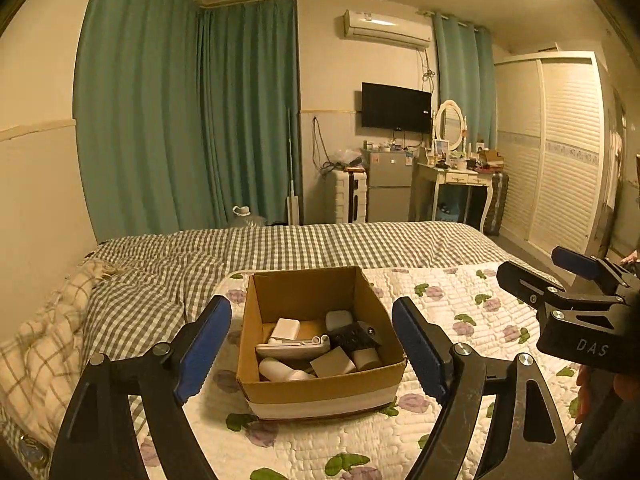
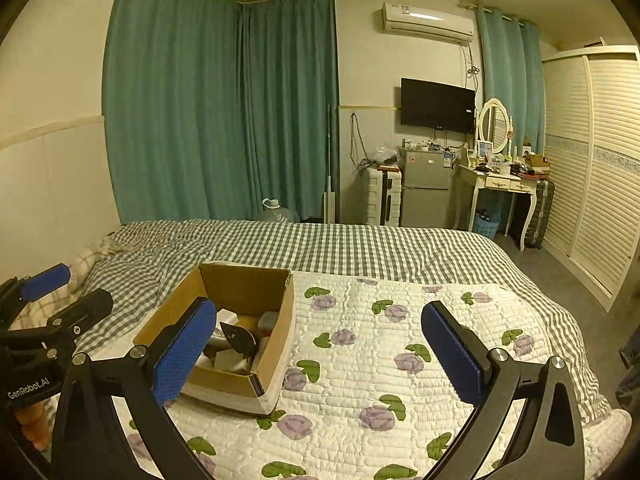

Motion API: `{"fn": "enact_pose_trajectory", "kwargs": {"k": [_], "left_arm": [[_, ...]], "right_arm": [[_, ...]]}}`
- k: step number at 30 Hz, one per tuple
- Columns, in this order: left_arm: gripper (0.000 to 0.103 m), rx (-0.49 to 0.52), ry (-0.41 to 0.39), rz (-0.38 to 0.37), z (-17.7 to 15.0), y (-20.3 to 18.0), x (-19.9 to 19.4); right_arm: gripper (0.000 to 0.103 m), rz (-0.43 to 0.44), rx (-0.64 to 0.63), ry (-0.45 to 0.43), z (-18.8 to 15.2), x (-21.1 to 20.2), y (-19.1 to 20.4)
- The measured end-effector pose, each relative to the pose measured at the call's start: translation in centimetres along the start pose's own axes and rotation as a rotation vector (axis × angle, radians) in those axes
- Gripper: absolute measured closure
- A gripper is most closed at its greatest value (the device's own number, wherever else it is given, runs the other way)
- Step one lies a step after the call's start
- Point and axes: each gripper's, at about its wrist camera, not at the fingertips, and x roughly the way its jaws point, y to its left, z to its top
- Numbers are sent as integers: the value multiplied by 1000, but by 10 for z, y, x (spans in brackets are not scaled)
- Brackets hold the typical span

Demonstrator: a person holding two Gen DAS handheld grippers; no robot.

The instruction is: Organize rigid objects

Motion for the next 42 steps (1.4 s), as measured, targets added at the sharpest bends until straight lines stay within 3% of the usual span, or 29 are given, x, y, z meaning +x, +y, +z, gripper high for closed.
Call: {"fn": "enact_pose_trajectory", "kwargs": {"k": [42], "left_arm": [[17, -1, 14, 27, -4, 4, 4]], "right_arm": [[0, 2, 6, 31, -6, 3, 2]]}}
